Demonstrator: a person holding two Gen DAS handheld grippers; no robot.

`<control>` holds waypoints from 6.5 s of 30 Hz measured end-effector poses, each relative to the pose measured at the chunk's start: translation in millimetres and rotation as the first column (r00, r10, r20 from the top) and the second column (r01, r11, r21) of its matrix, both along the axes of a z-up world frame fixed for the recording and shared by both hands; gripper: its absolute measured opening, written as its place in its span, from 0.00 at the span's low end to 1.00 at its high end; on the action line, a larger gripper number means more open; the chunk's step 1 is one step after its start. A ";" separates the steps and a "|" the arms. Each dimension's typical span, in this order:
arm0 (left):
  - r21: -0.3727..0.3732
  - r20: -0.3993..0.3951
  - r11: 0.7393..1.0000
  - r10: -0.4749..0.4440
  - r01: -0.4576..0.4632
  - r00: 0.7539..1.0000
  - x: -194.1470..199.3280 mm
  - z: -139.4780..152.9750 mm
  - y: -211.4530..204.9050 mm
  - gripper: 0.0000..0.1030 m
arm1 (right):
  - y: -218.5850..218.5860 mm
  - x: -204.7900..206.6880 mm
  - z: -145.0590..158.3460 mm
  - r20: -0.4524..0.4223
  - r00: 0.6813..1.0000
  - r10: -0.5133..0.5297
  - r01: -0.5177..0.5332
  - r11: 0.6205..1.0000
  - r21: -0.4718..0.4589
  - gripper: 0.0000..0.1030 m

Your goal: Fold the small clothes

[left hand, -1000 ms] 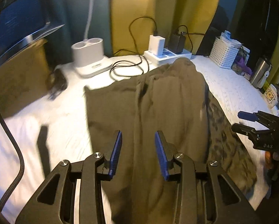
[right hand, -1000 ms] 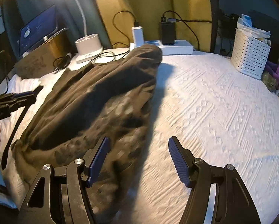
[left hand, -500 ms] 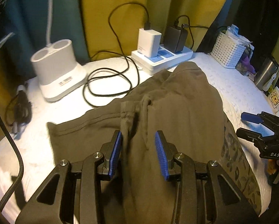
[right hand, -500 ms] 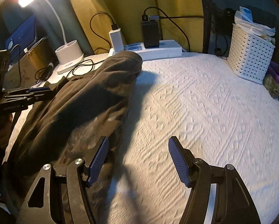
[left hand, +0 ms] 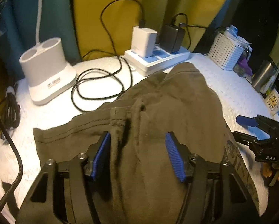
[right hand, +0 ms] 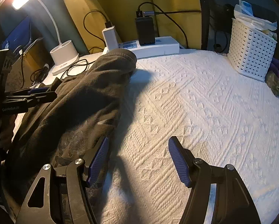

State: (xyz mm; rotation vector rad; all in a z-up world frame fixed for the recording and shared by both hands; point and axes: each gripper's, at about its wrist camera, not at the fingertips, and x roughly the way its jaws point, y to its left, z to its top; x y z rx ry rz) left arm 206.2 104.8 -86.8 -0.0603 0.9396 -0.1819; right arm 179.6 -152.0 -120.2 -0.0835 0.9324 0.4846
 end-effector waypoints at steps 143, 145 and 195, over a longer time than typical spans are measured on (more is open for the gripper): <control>0.063 -0.031 0.996 0.061 -0.059 0.998 -259.9 0.1 15.1 0.01 | 4.5 -204.0 2.2 0.056 0.993 0.100 -0.092 0.988 -0.122 0.74; 0.054 -0.041 0.996 0.074 -0.072 0.996 -262.7 -1.0 19.9 0.01 | 1.9 -204.4 3.0 0.046 0.994 0.098 -0.092 0.988 -0.123 0.74; -0.011 0.025 0.987 0.161 -0.160 0.987 -176.9 30.8 17.6 0.56 | -7.8 -141.5 39.1 0.083 0.993 0.079 -0.073 0.995 -0.066 0.82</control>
